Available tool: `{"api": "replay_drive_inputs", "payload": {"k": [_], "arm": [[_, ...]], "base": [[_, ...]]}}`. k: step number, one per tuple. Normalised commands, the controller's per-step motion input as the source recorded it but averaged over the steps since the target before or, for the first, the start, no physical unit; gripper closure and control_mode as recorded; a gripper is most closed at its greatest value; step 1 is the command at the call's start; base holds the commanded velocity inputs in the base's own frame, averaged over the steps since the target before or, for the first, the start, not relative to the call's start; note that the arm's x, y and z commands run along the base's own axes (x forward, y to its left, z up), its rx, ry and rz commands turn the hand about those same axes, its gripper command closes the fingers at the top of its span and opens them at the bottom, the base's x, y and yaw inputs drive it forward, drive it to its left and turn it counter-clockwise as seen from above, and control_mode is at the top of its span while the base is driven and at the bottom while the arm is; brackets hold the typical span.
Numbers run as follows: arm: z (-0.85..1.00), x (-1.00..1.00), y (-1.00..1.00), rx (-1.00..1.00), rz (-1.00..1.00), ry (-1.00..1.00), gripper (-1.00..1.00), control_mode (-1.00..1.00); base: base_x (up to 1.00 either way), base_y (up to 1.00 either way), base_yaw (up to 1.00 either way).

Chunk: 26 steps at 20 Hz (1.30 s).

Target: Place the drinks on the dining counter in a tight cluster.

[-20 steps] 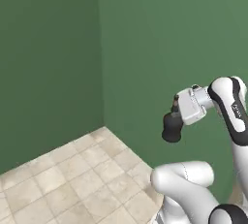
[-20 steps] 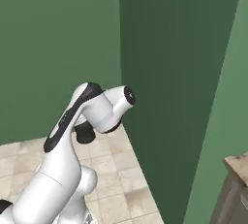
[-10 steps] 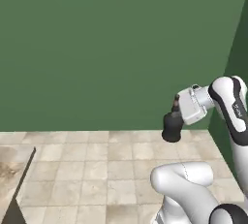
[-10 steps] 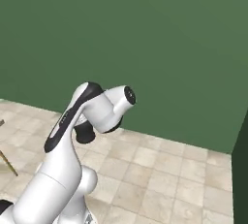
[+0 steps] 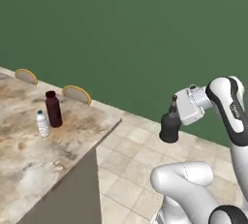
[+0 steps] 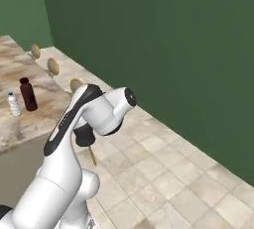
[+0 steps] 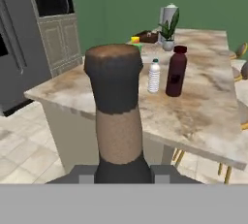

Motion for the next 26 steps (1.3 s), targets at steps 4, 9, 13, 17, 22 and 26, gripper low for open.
{"api": "replay_drive_inputs", "payload": {"k": [4,9,13,17,22,26], "arm": [[0.00,0.00,0.00,0.00,0.00,0.00,1.00,1.00],[0.00,0.00,0.00,0.00,0.00,0.00,1.00,1.00],[0.00,0.00,0.00,0.00,0.00,0.00,1.00,1.00],[0.00,0.00,0.00,0.00,0.00,0.00,1.00,1.00],[0.00,0.00,0.00,0.00,0.00,0.00,1.00,1.00],[0.00,0.00,0.00,0.00,0.00,0.00,1.00,1.00]], "base": [[0.19,0.00,0.77],[0.15,0.00,0.76],[0.34,-0.18,0.77],[0.33,-0.98,0.58],[0.40,-1.00,0.36],[0.37,-1.00,0.17]]}}
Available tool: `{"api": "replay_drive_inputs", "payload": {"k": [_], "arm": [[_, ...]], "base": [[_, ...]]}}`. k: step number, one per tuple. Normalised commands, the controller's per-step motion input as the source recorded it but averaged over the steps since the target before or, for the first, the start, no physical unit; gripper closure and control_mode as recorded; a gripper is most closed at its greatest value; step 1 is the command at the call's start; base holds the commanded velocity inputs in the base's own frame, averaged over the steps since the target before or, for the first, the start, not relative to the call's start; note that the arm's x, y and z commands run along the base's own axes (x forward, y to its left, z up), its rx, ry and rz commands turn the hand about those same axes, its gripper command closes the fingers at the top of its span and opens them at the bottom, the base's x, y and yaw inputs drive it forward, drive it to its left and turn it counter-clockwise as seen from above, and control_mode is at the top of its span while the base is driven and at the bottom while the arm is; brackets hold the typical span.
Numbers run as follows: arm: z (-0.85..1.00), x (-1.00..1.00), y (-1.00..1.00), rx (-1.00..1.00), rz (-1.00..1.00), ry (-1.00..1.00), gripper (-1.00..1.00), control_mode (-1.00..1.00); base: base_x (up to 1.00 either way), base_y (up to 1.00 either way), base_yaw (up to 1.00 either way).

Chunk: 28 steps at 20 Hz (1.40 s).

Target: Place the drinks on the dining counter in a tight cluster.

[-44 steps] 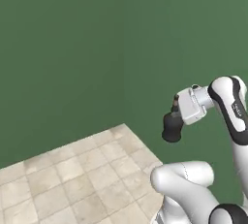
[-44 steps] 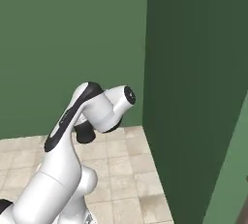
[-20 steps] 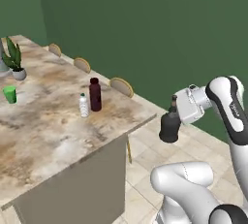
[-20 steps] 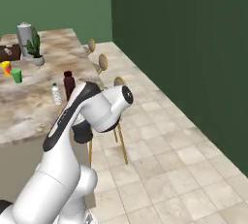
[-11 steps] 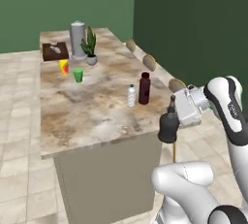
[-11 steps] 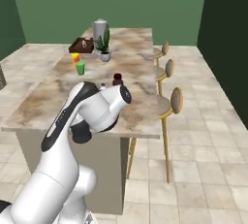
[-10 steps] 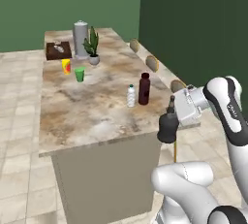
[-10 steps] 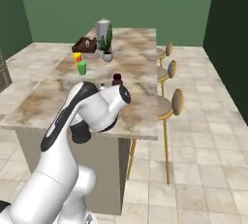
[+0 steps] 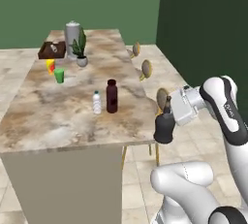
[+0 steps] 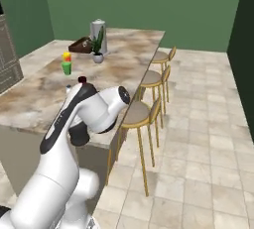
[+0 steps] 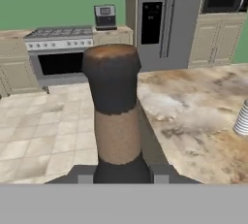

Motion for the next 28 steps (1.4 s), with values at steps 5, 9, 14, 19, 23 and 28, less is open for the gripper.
{"api": "replay_drive_inputs", "payload": {"k": [5,9,14,19,23,28], "arm": [[0.00,0.00,0.00,0.00,0.00,0.00,1.00,1.00],[0.00,0.00,0.00,0.00,0.00,0.00,1.00,1.00],[0.00,0.00,0.00,0.00,0.00,0.00,1.00,1.00],[0.00,0.00,0.00,0.00,0.00,0.00,1.00,1.00],[0.00,0.00,0.00,0.00,0.00,0.00,1.00,1.00],[0.00,0.00,0.00,0.00,0.00,0.00,1.00,1.00]], "base": [[0.62,-1.00,0.16],[0.41,-1.00,0.38],[0.45,-0.92,0.55],[0.40,-0.50,0.78],[0.67,-0.17,0.80],[0.95,-0.37,0.46]]}}
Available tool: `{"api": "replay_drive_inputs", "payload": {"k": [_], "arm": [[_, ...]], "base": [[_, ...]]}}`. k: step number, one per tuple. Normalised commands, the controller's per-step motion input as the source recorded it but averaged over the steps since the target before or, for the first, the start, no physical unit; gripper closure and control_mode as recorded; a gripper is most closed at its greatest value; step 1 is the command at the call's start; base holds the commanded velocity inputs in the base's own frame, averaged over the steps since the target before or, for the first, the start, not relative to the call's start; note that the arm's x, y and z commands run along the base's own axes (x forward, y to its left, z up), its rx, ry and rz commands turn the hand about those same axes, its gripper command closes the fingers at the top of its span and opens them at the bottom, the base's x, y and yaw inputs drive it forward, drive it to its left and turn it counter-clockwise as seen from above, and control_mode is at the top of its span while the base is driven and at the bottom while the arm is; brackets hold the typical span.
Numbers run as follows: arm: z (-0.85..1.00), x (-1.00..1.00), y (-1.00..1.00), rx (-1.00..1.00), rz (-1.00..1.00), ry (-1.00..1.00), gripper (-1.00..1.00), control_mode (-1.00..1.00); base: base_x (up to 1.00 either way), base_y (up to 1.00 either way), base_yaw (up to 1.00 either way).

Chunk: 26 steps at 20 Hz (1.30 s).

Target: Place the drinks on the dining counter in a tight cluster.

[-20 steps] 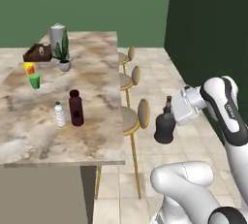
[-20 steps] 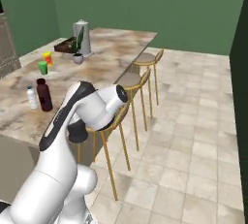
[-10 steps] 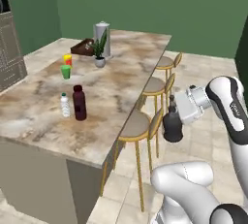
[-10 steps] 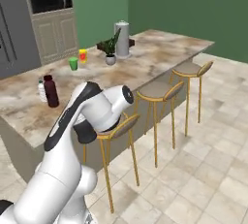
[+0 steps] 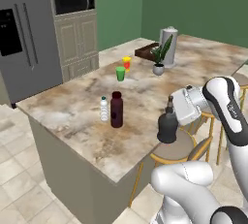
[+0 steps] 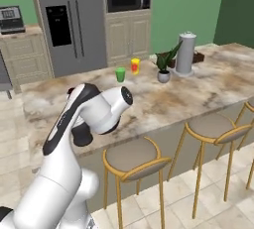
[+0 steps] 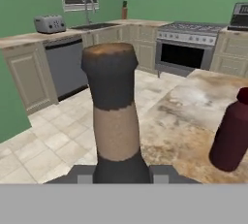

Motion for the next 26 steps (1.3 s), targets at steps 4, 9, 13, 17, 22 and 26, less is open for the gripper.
{"api": "replay_drive_inputs", "payload": {"k": [4,9,13,17,22,26], "arm": [[0.00,0.00,0.00,0.00,0.00,0.00,1.00,1.00],[0.00,0.00,0.00,0.00,0.00,0.00,1.00,1.00],[0.00,0.00,0.00,0.00,0.00,0.00,1.00,1.00],[0.00,0.00,0.00,0.00,0.00,0.00,1.00,1.00],[0.00,0.00,0.00,0.00,0.00,0.00,1.00,1.00],[0.00,0.00,0.00,0.00,0.00,0.00,1.00,1.00]], "base": [[0.46,-0.57,0.28],[0.31,-0.26,0.18],[0.15,-0.02,0.12],[0.03,-0.04,0.21],[-0.05,0.00,0.32],[0.01,0.00,0.25]]}}
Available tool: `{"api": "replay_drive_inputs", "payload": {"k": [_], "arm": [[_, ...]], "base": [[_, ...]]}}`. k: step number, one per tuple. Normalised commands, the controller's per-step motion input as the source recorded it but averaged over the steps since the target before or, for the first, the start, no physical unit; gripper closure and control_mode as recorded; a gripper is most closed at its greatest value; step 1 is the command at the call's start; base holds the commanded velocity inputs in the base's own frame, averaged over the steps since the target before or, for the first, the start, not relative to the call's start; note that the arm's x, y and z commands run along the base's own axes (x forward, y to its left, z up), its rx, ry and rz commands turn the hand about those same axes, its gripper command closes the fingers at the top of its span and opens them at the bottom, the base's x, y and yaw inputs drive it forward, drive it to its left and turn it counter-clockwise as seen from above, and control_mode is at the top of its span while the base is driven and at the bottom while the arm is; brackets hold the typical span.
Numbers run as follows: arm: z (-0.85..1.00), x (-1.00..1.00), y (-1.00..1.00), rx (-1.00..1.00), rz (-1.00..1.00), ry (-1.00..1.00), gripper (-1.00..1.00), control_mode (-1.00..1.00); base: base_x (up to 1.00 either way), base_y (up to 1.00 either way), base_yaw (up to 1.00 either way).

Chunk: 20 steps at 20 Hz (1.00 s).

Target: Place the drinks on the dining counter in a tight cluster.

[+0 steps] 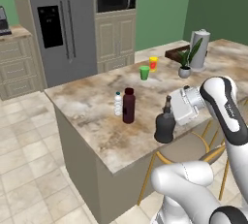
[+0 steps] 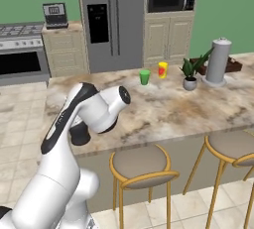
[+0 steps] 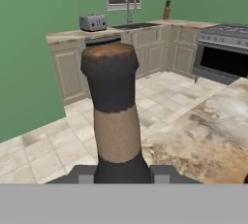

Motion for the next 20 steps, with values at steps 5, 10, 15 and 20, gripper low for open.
{"api": "replay_drive_inputs", "payload": {"k": [5,10,15,20], "arm": [[0.00,0.00,0.00,0.00,0.00,0.00,1.00,1.00],[0.00,0.00,0.00,0.00,0.00,0.00,1.00,1.00],[0.00,0.00,0.00,0.00,0.00,0.00,1.00,1.00],[0.00,0.29,0.00,0.00,0.00,0.00,1.00,-1.00]], "base": [[0.02,0.00,0.02],[0.01,0.00,0.00],[0.00,0.00,0.00],[0.05,0.00,0.00]]}}
